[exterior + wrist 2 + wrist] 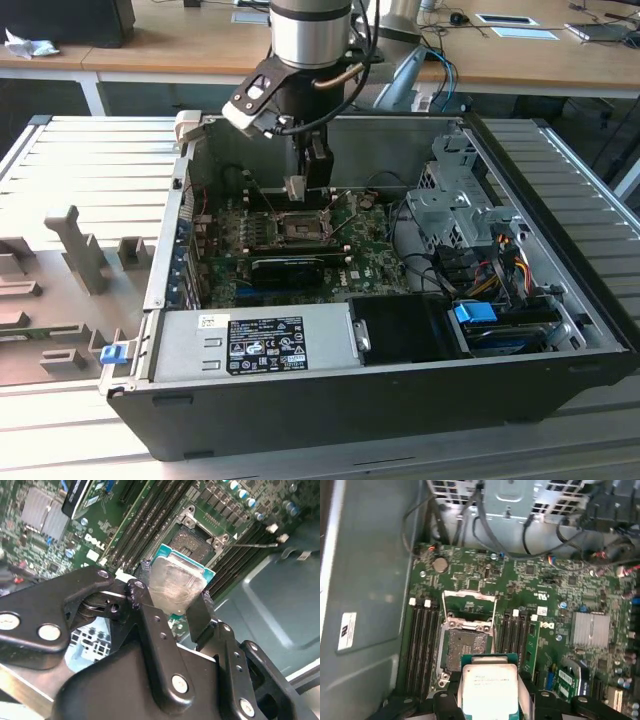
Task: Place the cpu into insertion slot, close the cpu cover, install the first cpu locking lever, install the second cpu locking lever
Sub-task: 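Place the cpu into insertion slot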
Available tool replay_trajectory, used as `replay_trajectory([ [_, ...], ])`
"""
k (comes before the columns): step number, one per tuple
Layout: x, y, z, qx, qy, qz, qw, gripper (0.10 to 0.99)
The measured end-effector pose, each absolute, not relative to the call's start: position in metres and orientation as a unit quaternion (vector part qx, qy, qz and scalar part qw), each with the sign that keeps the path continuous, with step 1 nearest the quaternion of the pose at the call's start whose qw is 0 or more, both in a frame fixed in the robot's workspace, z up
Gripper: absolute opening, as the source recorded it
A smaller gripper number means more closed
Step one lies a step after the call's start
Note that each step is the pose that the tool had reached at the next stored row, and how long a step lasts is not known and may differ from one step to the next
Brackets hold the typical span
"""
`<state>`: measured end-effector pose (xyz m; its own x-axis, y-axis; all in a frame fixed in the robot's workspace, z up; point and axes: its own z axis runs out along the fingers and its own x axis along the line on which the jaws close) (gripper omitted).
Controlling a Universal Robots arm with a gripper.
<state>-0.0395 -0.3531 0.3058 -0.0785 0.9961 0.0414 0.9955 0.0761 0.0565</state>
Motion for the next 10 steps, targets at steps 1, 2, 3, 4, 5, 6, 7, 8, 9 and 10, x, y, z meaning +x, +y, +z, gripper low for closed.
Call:
replay_trajectory([
  [1, -0.04, -0.353, 0.303, 0.695, 0.718, 0.035, 0.005, 0.533],
  [2, -0.04, -0.353, 0.302, 0.701, 0.713, 0.035, 0.005, 0.533],
  [3, -0.04, -0.353, 0.3, 0.705, 0.708, 0.035, 0.005, 0.533],
  [4, -0.04, -0.353, 0.298, 0.709, 0.705, 0.034, 0.006, 0.533],
  [5, -0.04, -0.353, 0.295, 0.709, 0.705, 0.034, 0.006, 0.533],
  [6, -0.04, -0.352, 0.293, 0.709, 0.705, 0.034, 0.006, 0.533],
  [7, -0.04, -0.352, 0.291, 0.709, 0.705, 0.034, 0.006, 0.533],
  [8, -0.04, -0.352, 0.29, 0.709, 0.705, 0.034, 0.006, 0.533],
  [9, -0.04, -0.351, 0.286, 0.709, 0.705, 0.034, 0.006, 0.533],
  [10, -0.04, -0.351, 0.284, 0.709, 0.705, 0.034, 0.006, 0.533],
])
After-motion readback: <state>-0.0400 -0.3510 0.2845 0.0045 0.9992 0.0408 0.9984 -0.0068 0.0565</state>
